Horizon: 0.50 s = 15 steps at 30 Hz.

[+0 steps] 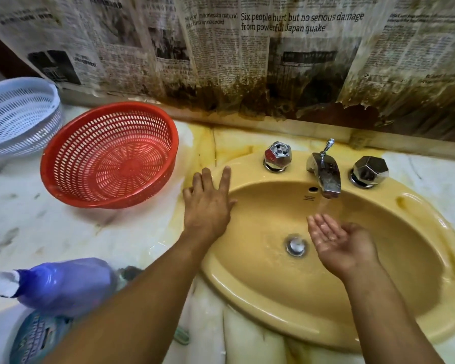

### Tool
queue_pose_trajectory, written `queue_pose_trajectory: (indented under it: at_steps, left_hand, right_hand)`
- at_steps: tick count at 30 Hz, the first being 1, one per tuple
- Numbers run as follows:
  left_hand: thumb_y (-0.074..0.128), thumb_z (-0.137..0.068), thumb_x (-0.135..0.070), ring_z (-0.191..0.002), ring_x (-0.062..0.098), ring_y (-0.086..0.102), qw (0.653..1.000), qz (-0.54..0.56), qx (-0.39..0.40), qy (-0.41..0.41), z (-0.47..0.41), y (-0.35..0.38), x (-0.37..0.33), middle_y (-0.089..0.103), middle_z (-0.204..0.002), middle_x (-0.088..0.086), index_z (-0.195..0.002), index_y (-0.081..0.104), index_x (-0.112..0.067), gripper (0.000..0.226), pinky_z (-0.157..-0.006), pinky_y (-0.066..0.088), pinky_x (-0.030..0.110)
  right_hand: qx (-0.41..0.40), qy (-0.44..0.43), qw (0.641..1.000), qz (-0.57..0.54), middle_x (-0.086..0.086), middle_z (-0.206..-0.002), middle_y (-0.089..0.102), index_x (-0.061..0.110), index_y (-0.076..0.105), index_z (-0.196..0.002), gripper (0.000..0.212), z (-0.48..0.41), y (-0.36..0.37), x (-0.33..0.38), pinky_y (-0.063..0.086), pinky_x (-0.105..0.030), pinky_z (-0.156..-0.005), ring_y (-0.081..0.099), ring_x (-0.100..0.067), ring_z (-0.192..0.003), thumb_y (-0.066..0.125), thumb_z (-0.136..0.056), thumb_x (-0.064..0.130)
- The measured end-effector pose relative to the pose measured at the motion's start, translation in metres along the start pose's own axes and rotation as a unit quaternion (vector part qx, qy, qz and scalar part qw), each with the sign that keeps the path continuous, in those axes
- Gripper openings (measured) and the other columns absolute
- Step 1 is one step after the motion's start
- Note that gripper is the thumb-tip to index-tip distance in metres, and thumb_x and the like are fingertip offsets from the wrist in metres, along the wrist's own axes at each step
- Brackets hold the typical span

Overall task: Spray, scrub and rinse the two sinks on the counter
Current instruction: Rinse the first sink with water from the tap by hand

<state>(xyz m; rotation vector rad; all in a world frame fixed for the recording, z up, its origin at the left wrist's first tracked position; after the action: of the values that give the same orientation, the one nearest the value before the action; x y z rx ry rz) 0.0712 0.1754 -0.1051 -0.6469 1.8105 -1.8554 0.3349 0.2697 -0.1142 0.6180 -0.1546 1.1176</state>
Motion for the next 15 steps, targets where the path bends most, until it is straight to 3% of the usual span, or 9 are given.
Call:
queue_pose_trajectory:
  at_steps: [2,4,8,11,15]
  left_hand:
    - [0.038,-0.107,-0.053,-0.149,0.041,0.02,1.0,0.005,0.015,-0.026,0.011,0.001,0.004,0.015,-0.164,0.022,-0.164,-0.004,-0.031,0.074,-0.108,0.032,0.055]
    - [0.034,-0.109,-0.047,-0.151,0.043,0.017,0.999,0.008,0.026,-0.04,0.02,0.001,0.005,0.011,-0.166,0.023,-0.164,-0.006,-0.029,0.071,-0.109,0.031,0.054]
    - [0.035,-0.108,-0.042,-0.154,0.041,0.011,0.998,0.046,0.022,-0.04,0.029,0.001,0.012,0.008,-0.169,0.02,-0.164,-0.002,-0.027,0.069,-0.116,0.024,0.054]
    - [0.04,-0.106,-0.043,-0.155,0.039,0.011,0.998,0.06,0.014,-0.03,0.026,-0.001,0.013,0.009,-0.169,0.019,-0.165,0.0,-0.025,0.073,-0.118,0.021,0.053]
    - [0.044,-0.104,-0.05,-0.157,0.033,0.006,0.997,0.075,0.014,0.013,0.016,0.0,0.015,0.003,-0.17,0.015,-0.165,-0.006,-0.03,0.082,-0.125,0.01,0.053]
  right_hand:
    - [0.021,0.023,0.999,-0.044,-0.028,-0.121,0.066,-0.009,0.057,-0.123,0.037,-0.008,0.022,-0.012,0.055,-0.044,-0.094,0.066,-0.04,-0.107,0.033,-0.11,0.017]
    - [0.089,0.041,0.995,-0.016,-0.032,-0.127,0.065,-0.011,0.058,-0.121,0.037,-0.007,0.063,-0.028,0.053,-0.046,-0.102,0.063,-0.043,-0.117,0.036,-0.11,0.017]
    - [0.21,0.04,0.977,0.006,-0.026,-0.134,0.062,-0.008,0.056,-0.133,0.039,0.009,0.133,-0.048,0.038,-0.047,-0.12,0.055,-0.034,-0.127,0.035,-0.109,0.016]
    - [0.171,0.038,0.984,-0.001,-0.028,-0.132,0.061,-0.009,0.057,-0.126,0.04,0.003,0.111,-0.046,0.038,-0.046,-0.12,0.057,-0.037,-0.126,0.033,-0.11,0.018]
    - [0.032,0.052,0.996,-0.059,-0.027,-0.126,0.065,-0.006,0.059,-0.125,0.042,-0.019,0.016,-0.039,0.049,-0.044,-0.106,0.064,-0.039,-0.112,0.032,-0.11,0.023]
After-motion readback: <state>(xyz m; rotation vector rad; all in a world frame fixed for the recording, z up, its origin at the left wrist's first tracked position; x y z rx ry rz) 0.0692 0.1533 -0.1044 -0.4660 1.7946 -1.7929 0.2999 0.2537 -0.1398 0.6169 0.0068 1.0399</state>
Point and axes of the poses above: each hand's wrist, its own z-axis away from the middle knuckle, its own y-axis out of the palm, x = y × z, the point moved 8 cm from there along -z, towards the middle knuckle
